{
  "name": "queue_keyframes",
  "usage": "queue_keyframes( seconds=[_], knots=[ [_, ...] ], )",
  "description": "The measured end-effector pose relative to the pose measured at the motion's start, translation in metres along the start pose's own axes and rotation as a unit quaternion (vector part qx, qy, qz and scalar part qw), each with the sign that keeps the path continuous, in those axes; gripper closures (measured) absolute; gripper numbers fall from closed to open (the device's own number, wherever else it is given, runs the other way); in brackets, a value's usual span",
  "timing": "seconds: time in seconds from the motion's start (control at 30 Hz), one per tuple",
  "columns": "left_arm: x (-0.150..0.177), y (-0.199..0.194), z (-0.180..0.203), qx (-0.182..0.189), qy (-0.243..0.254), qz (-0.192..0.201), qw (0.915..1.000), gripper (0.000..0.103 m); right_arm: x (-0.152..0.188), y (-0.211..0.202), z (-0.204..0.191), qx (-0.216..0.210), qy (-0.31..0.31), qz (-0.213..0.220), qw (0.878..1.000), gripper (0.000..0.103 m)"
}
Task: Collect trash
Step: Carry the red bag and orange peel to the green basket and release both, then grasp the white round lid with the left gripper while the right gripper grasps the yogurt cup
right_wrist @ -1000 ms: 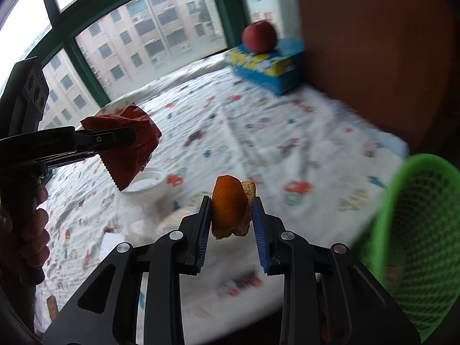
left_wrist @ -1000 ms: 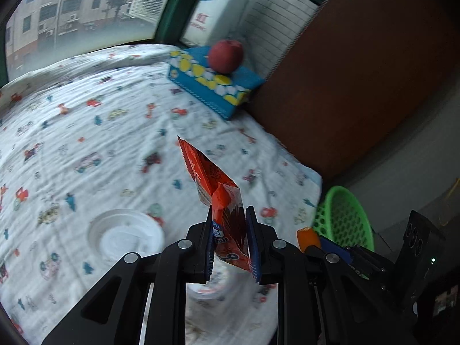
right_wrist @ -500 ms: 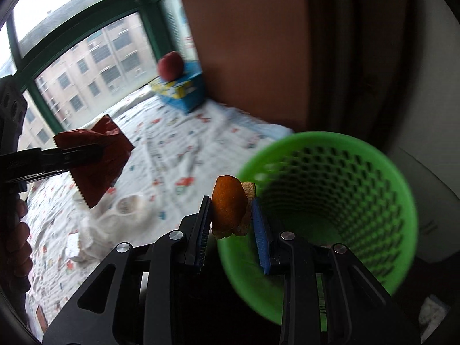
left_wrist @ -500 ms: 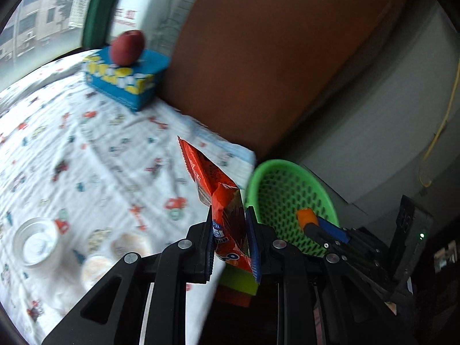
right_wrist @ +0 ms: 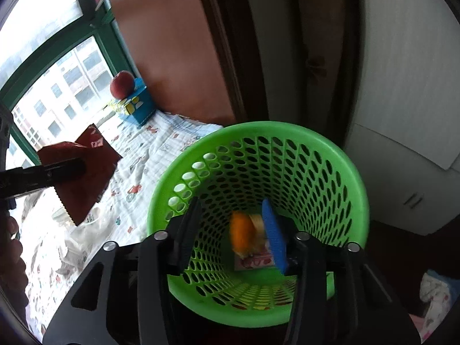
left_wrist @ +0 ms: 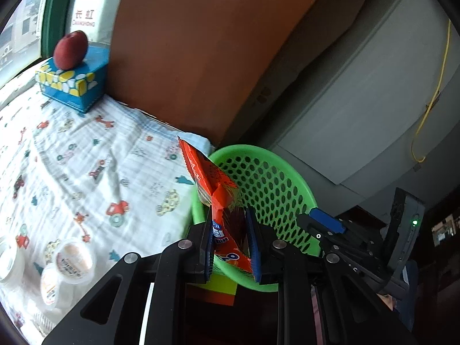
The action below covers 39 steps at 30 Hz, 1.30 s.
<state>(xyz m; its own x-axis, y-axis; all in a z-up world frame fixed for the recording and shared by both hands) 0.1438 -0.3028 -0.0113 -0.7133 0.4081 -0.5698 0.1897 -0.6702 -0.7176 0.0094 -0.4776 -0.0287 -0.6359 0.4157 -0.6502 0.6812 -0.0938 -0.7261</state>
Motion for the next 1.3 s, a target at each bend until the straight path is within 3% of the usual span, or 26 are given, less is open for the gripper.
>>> queue_keyframes(
  seconds=[0.47,0.53,0.6,0.8,0.93,1.3],
  knots=[
    [0.002,0.049,0.036,0.018,0.022,-0.041,0.9988,0.082,0.005,-0.036,0.03,0.025,0.008,0.04,0.999,0.046],
    [0.004,0.056,0.039,0.022,0.022,-0.048,0.9984,0.076,0.005,-0.038,0.034,0.024,0.012,0.044,0.999,0.046],
    [0.006,0.061,0.042,0.023,0.018,-0.052,0.9982,0.058,0.006,-0.04,0.037,0.024,0.015,0.046,0.999,0.045],
    [0.012,0.065,0.045,0.027,0.019,-0.054,0.998,0.049,0.008,-0.04,0.039,0.022,0.022,0.043,0.999,0.045],
    [0.017,0.051,0.037,0.013,0.018,-0.045,0.9987,0.049,0.01,-0.042,0.033,0.014,0.016,0.044,0.999,0.045],
    [0.03,-0.01,-0.03,-0.081,-0.014,-0.006,0.9966,0.038,0.006,-0.039,-0.011,-0.019,-0.016,0.046,0.999,0.036]
  ],
)
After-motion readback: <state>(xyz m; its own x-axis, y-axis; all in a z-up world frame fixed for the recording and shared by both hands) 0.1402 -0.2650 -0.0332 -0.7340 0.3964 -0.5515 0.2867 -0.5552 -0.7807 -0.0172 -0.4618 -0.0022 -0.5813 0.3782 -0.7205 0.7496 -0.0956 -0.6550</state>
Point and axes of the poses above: each gripper's, at about its wrist camera, not at the fingertips, and y roughly the way its jaws point, z to its right, x to its underside, the point moved 2 cm from there along y, roughly the way its jaws point, and after that the axes turned 1 degree about y, right-handed, at the moved point
